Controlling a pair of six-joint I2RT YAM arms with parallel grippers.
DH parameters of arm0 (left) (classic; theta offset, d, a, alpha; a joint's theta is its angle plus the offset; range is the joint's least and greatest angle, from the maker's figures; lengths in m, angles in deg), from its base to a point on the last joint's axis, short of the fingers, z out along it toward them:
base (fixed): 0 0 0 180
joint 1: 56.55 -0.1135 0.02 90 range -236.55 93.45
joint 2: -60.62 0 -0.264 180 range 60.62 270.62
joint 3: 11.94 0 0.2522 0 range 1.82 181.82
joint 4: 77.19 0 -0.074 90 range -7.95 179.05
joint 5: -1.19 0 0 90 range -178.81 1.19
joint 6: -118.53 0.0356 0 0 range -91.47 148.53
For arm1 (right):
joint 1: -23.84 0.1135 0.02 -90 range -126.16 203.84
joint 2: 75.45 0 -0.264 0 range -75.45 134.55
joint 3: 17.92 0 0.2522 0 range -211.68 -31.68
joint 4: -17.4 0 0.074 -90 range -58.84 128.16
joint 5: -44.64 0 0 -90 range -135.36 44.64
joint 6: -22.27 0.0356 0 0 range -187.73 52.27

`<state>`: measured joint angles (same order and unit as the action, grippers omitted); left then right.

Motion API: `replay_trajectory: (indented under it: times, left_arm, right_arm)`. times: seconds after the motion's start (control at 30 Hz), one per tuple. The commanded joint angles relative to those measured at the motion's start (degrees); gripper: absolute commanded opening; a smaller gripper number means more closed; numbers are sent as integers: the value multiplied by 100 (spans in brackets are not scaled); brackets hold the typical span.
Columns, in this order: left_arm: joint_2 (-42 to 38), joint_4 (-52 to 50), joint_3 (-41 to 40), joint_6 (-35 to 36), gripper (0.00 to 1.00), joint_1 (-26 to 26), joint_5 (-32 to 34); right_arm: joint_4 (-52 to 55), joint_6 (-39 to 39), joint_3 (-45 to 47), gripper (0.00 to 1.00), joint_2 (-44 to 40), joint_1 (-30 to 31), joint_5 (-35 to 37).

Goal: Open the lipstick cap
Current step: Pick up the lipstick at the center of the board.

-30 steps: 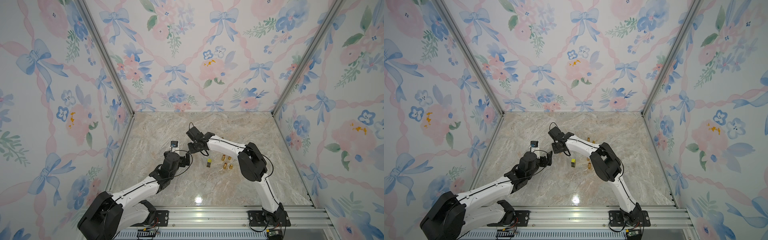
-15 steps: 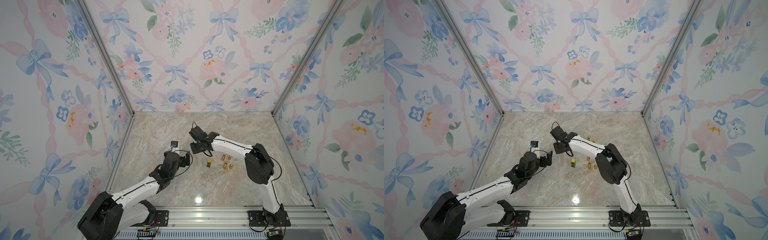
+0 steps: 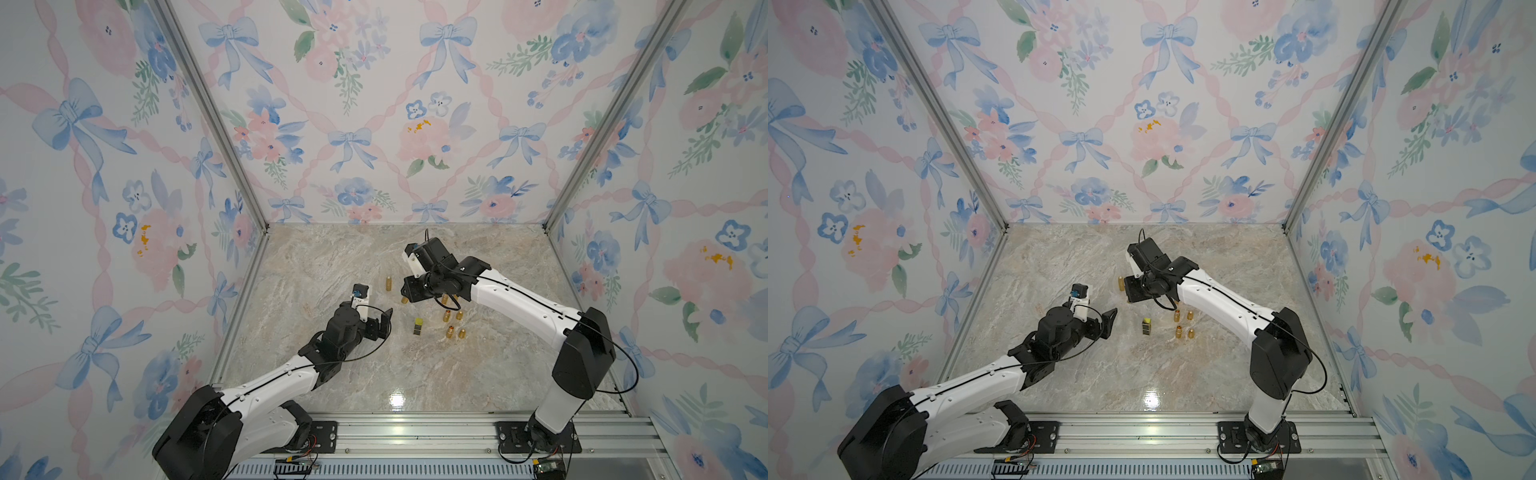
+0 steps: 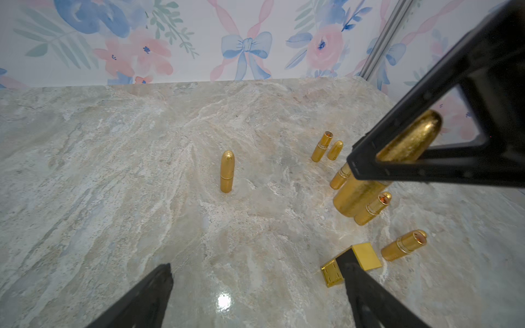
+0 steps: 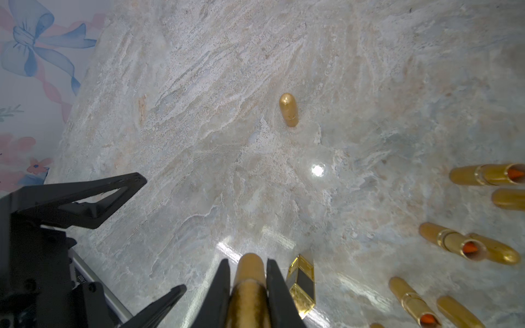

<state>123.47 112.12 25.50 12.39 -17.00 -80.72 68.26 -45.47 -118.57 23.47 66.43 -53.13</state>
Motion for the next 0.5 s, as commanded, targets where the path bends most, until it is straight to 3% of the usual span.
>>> replay_trajectory:
  times: [0.0,0.2,0.33,0.47]
  left_arm:
    - [112,356,-40,568,95,335,-518]
    - [456,716,20,848,86,558,-1257]
    - [621,949,103,900,72,615,-1646]
    - [868,1021,309,993,68,668,-2128]
  right_arm:
    - [418,79,227,20,-352,-82,-551]
    - [722,72,534,20,-941,-135,-742]
    - [657,201,821,21,-1261,-178,-944]
    - [530,356,1026,21,-1413,-235,-1192]
